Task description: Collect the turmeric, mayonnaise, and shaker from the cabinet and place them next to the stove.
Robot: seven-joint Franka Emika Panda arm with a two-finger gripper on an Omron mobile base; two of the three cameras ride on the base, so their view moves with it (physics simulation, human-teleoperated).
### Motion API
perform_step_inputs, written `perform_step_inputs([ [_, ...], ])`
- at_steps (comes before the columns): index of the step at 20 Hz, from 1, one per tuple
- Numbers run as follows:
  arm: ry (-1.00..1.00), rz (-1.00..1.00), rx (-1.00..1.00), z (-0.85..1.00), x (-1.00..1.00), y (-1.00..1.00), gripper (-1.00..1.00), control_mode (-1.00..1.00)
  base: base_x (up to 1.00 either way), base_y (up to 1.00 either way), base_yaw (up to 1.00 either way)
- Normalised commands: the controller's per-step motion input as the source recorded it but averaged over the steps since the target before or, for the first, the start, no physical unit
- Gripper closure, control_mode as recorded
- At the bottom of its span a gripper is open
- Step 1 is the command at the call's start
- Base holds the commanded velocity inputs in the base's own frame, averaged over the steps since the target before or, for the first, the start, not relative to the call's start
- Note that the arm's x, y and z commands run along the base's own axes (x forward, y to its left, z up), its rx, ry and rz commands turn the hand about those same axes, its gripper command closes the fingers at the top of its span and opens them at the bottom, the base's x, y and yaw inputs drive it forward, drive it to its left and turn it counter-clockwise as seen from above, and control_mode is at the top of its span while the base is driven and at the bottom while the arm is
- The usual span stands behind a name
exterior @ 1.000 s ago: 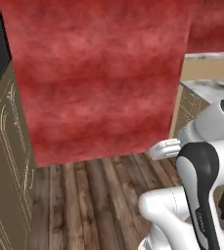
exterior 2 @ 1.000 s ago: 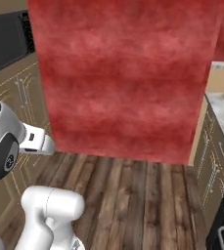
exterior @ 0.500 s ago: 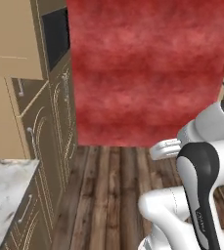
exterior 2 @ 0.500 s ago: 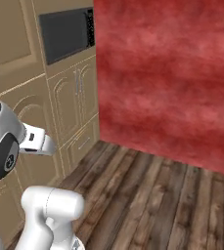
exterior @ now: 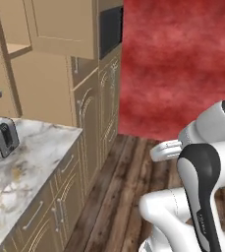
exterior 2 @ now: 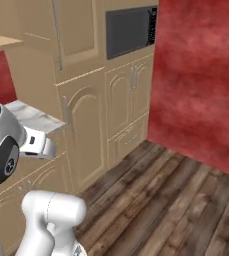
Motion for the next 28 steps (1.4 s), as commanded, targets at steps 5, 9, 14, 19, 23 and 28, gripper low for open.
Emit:
perform_step_inputs([
  [5, 0.00, 0.00, 0.00, 0.00, 0.00, 0.00, -1.00, 1.00, -0.34, 0.06, 0.45],
  [9, 0.00, 0.00, 0.00, 0.00, 0.00, 0.00, -1.00, 1.00, 0.32, 0.08, 0.48],
  [14, 0.00, 0.00, 0.00, 0.00, 0.00, 0.00, -1.00, 1.00, 0.58, -0.11, 0.47],
  [19, 0.00, 0.00, 0.00, 0.00, 0.00, 0.00, -1.00, 1.00, 0.40, -0.36, 0.42],
  [23, 0.00, 0.00, 0.00, 0.00, 0.00, 0.00, -1.00, 1.00, 0.43, -0.44, 0.38],
  [28, 0.00, 0.00, 0.00, 0.00, 0.00, 0.00, -1.00, 1.00, 0.51, -0.38, 0.35],
])
